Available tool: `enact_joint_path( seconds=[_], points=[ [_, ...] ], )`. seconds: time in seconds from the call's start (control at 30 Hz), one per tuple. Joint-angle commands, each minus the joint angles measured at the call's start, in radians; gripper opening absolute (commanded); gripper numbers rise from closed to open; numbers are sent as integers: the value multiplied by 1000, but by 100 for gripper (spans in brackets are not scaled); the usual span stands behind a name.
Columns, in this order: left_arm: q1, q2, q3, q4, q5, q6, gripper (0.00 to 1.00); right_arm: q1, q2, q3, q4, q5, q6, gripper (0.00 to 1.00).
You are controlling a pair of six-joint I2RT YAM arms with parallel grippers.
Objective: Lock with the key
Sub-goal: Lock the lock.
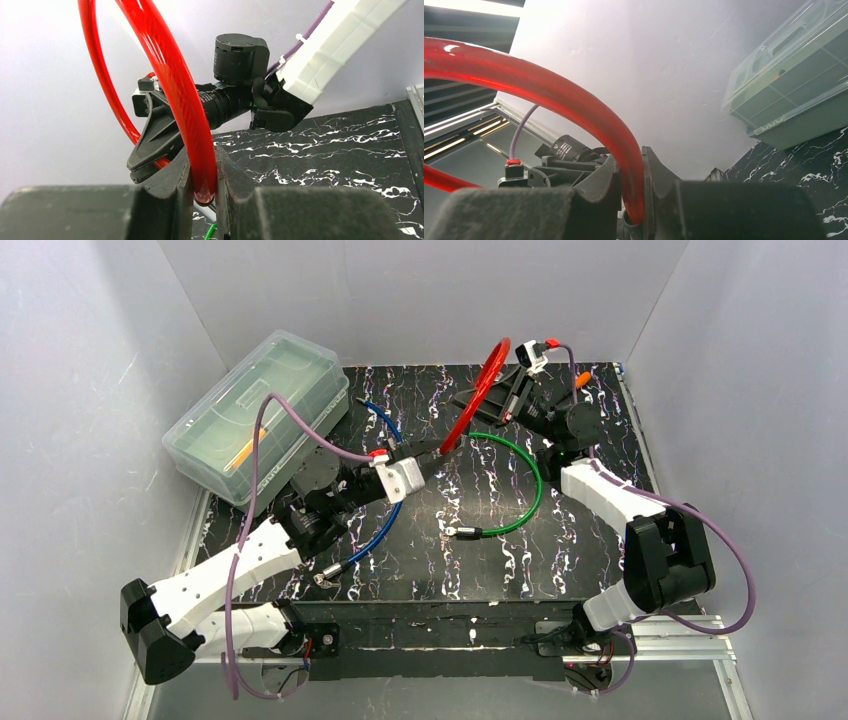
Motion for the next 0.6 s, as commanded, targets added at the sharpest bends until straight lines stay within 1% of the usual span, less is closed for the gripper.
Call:
enact_joint_path(
  seconds=[0.0,0.07,0.17,0.23,0.3,0.4,0.47,0.57],
  points=[
    [4,-7,-17,25,27,44,0,9,-34,14,95,37,106,1],
    [5,25,13,-1,-46,2,0,11,-39,20,80,26,89,1],
    [5,87,99,-93,-209,-63,0,12,-48,22,37,8,50,1],
    [14,110,141,-134,-262,-96,0,12,-55,24,-19,-9,4,1],
    [23,112,157,-147,-241,-105,0,12,-59,35,-117,-30,-73,1],
    [22,109,188,-184,-181,-113,0,20,-60,70,-306,-72,-250,2],
    [22,110,207,-218,-157,-116,0,26,-60,91,-414,-78,-338,6],
    [22,115,220,-248,-175,-110,0,29,-56,106,-470,-80,-387,14]
  ],
)
